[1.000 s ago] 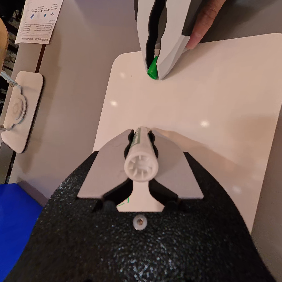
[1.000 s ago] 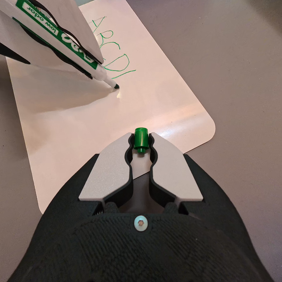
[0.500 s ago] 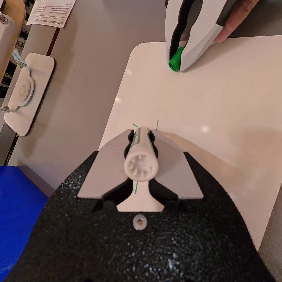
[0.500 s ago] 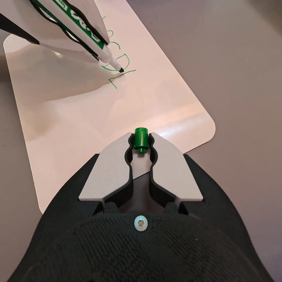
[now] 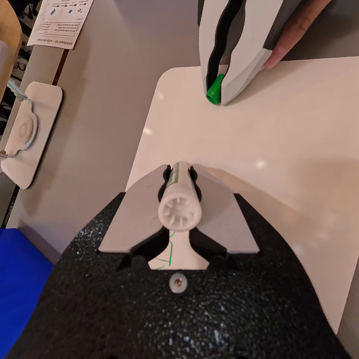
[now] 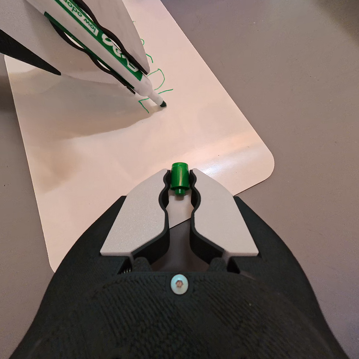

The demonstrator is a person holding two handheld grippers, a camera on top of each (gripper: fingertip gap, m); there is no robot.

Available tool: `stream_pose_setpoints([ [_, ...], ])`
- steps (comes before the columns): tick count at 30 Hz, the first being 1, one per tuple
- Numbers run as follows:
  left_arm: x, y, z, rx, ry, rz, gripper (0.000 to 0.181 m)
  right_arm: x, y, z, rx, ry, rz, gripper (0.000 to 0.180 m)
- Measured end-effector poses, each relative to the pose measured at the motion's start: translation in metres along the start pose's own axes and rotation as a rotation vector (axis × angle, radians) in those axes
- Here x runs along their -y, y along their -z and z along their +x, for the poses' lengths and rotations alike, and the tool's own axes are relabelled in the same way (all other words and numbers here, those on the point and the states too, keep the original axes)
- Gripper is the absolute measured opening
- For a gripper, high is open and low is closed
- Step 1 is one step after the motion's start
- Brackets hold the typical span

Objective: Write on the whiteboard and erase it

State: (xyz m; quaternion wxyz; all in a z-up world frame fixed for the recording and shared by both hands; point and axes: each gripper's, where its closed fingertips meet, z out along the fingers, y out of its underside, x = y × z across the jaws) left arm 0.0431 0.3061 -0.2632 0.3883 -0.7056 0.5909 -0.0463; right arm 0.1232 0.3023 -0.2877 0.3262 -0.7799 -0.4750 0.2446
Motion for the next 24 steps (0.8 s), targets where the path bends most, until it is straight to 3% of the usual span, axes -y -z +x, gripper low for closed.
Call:
stream_pose_setpoints([
  [5,0.004,0.01,-0.013,0.024,0.077,0.065,0.019,0.0,0.0,0.0,0.0,0.0,0.0,0.018],
  [24,-0.012,-0.002,-0.021,0.03,0.053,-0.026,0.019,0.0,0.0,0.0,0.002,0.0,0.0,0.018],
])
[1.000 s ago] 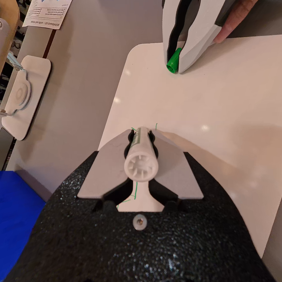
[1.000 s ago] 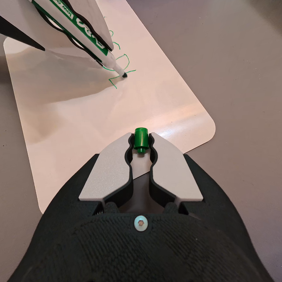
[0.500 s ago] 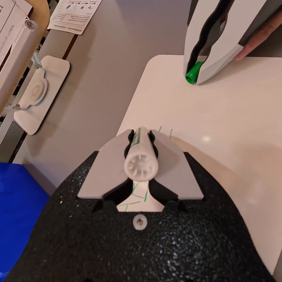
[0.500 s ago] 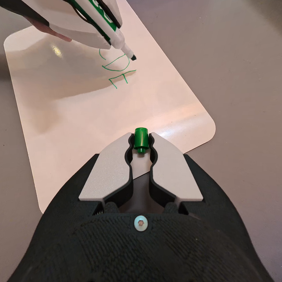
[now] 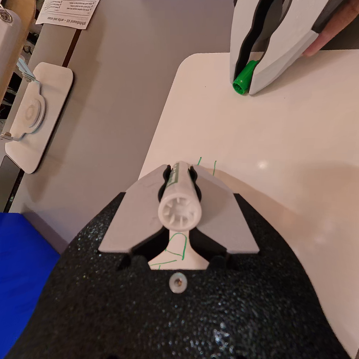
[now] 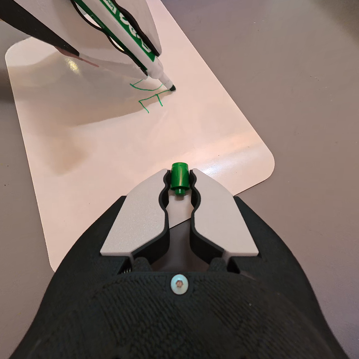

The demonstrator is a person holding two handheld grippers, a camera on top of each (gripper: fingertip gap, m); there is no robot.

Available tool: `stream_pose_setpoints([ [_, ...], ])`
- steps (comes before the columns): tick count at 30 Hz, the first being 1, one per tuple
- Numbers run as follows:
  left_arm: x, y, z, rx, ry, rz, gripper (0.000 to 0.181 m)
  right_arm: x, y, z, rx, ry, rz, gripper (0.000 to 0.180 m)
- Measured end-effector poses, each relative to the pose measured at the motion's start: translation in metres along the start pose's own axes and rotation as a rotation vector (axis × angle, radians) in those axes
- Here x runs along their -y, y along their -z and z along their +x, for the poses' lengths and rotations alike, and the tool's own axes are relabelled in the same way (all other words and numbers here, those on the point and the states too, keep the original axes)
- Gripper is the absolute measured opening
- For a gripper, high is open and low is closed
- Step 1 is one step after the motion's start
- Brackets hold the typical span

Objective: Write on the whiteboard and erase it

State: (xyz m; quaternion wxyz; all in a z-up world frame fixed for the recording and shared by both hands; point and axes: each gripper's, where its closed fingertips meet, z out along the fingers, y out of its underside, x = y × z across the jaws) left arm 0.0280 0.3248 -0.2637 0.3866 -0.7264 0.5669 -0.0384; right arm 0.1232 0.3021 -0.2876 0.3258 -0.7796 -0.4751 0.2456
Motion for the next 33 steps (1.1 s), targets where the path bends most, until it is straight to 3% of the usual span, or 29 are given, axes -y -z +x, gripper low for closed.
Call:
stream_pose_setpoints([
  [8,0.013,-0.007,0.003,-0.009,-0.02,0.017,0.019,0.0,0.0,0.0,-0.001,0.0,0.0,0.018],
  [12,0.027,0.005,-0.001,-0.026,0.062,0.133,0.019,0.0,0.0,0.0,0.0,0.0,0.0,0.018],
  [33,0.026,-0.012,0.018,-0.038,-0.087,0.012,0.019,0.0,0.0,0.0,0.003,0.003,0.0,0.018],
])
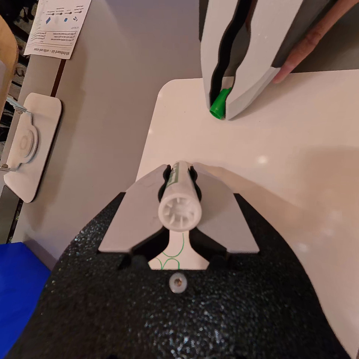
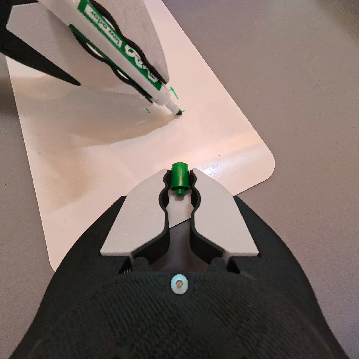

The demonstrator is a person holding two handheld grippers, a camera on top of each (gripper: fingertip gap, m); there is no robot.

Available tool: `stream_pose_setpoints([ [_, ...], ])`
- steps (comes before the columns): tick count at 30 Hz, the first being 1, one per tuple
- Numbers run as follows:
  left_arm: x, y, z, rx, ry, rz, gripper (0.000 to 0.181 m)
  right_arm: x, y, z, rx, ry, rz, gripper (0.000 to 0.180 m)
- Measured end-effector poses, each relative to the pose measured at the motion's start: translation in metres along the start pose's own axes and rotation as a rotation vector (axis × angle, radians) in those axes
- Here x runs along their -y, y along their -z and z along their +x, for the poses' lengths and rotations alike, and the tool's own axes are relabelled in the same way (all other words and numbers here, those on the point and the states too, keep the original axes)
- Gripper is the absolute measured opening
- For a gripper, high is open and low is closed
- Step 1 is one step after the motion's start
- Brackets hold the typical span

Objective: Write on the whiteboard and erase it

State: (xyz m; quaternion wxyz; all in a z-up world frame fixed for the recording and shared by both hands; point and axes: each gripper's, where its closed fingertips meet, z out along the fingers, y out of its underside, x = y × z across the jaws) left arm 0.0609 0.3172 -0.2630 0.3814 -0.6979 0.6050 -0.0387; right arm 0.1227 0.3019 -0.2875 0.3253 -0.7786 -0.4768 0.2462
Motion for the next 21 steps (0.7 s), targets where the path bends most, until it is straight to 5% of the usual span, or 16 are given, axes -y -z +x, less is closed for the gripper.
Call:
stream_pose_setpoints([
  [13,0.006,0.015,0.032,-0.037,-0.028,0.018,0.019,0.0,0.0,0.0,0.0,0.001,0.0,0.018],
  [21,0.009,0.013,-0.006,0.057,0.054,0.057,0.02,0.0,0.0,0.0,0.0,0.002,0.0,0.018],
])
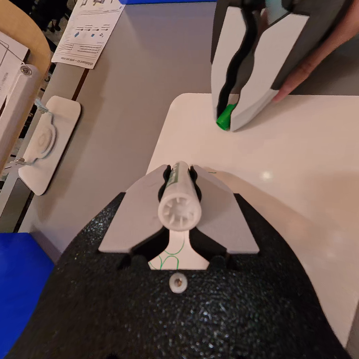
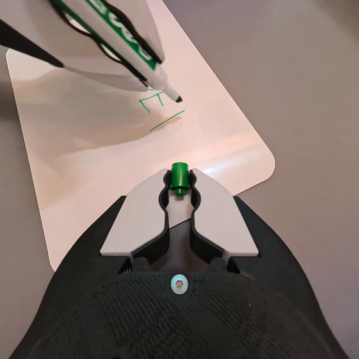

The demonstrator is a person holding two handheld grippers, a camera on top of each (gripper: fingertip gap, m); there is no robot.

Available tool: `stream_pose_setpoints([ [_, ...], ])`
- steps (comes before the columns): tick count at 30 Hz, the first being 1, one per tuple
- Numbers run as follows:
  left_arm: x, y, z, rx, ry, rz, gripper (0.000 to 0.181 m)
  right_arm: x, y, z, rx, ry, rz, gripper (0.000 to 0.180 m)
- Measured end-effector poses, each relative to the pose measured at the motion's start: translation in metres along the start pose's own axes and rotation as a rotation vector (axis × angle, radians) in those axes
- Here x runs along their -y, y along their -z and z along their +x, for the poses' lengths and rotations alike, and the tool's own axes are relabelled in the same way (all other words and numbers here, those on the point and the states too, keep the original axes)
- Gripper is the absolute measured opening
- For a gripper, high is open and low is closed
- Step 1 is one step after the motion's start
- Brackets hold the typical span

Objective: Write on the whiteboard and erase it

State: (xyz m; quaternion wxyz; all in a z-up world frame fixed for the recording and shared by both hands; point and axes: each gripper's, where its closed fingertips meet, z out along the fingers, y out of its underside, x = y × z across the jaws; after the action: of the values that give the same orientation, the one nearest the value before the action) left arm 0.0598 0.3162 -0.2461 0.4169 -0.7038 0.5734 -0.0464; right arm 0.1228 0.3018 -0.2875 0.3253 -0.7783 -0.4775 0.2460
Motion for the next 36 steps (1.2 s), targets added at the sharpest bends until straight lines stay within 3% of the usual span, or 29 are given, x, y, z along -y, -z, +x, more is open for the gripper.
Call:
stream_pose_setpoints([
  [11,-0.012,-0.014,0.0,-0.033,0.007,-0.046,0.019,0.0,0.0,0.0,0.001,-0.001,0.0,0.018],
  [21,0.004,-0.026,0.008,-0.041,-0.038,-0.027,0.019,0.0,0.0,0.0,0.0,0.0,0.0,0.018],
  [26,0.006,-0.011,-0.001,-0.028,0.055,0.05,0.019,-0.001,0.0,0.0,0.0,0.0,0.0,0.018],
  [36,-0.009,-0.004,0.011,-0.073,0.054,0.0,0.019,-0.001,0.0,0.0,0.001,-0.001,0.0,0.018],
])
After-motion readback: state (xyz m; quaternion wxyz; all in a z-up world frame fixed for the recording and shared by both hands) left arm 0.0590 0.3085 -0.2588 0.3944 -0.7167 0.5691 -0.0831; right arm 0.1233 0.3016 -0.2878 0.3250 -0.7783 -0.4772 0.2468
